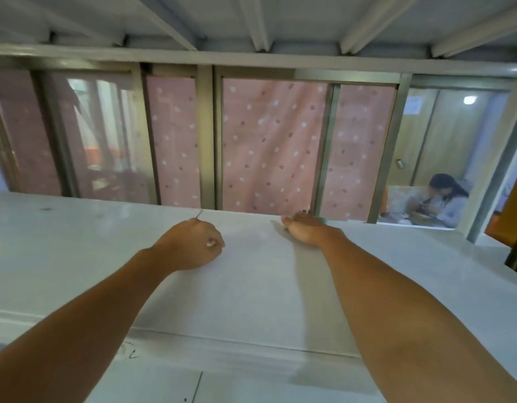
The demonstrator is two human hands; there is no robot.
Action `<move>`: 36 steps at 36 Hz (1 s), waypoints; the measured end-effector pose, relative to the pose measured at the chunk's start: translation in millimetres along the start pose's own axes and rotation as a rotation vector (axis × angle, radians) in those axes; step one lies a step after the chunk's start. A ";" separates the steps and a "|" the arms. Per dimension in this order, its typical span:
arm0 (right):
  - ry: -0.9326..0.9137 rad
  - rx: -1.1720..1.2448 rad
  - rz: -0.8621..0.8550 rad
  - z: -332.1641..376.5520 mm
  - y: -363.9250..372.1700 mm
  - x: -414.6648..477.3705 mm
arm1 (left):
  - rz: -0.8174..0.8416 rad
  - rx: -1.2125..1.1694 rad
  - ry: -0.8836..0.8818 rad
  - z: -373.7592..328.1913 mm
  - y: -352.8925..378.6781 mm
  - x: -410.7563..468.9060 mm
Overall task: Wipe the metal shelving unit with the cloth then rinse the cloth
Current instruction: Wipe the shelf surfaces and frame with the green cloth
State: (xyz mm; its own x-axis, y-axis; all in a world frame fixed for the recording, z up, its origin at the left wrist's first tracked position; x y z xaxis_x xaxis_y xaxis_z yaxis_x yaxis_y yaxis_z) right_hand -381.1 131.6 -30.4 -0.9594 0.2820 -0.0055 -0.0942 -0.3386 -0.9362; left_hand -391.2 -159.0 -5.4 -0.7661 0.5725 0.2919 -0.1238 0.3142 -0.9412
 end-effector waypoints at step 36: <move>0.020 0.290 -0.038 264.6 90.4 38.7 | -0.118 -0.035 -0.166 247.7 -61.3 -82.5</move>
State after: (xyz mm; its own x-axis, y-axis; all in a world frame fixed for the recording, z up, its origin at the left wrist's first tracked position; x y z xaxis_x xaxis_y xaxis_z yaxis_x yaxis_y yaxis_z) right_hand -497.1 -125.6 -22.3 -0.9486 0.3160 0.0177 -0.2044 -0.5691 -0.7965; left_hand -476.6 -413.1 -13.8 -0.8413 0.3986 0.3652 -0.1993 0.3994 -0.8949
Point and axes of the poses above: each hand's wrist, its own x-axis towards the middle knuckle, its own y-axis out of the palm, z = x × y, the point moved 5 cm from there along x, towards the middle knuckle, and after that the axes turned 6 degrees about -y, right-handed, at the moved point
